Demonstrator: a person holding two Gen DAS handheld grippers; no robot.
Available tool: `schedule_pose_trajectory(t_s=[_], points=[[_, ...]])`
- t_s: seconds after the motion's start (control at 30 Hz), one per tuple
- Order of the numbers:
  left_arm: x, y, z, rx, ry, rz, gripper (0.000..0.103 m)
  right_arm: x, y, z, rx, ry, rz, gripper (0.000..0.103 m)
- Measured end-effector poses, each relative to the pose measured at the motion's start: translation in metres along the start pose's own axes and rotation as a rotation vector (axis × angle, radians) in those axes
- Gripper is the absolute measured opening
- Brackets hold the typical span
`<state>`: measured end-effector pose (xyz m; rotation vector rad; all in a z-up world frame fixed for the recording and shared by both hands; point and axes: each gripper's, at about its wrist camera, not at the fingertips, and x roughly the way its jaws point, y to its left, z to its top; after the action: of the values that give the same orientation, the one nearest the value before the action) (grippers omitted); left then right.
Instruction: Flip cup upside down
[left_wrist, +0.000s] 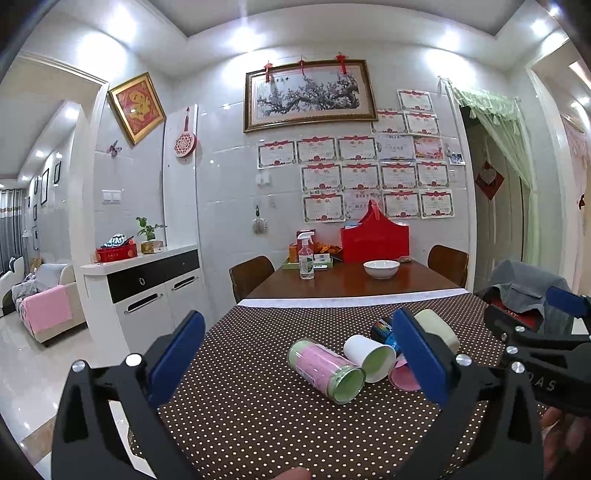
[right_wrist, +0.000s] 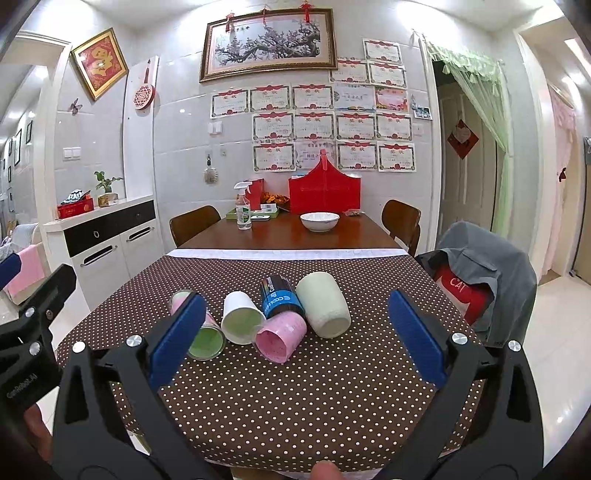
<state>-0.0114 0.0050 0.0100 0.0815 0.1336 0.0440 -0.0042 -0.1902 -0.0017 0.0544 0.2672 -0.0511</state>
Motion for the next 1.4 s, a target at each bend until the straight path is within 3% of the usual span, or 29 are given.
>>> schedule_pose_trajectory(t_s=[0.6, 1.0, 1.4], points=[[0.011, -0.001, -0.004, -0.033, 0.09, -0.062, 0.099, 0.002, 0.004, 0.002, -0.008, 0.001, 0.011, 0.097], [0.01, -0.004, -0.007, -0.003, 0.065, -0.055, 0.099, 0.006, 0.005, 0.0, -0.011, 0.01, 0.019, 0.097], [0.012, 0.003, -0.007, -0.047, 0.067, -0.058, 0.099, 0.005, 0.005, 0.002, -0.019, 0.0, 0.018, 0.097]])
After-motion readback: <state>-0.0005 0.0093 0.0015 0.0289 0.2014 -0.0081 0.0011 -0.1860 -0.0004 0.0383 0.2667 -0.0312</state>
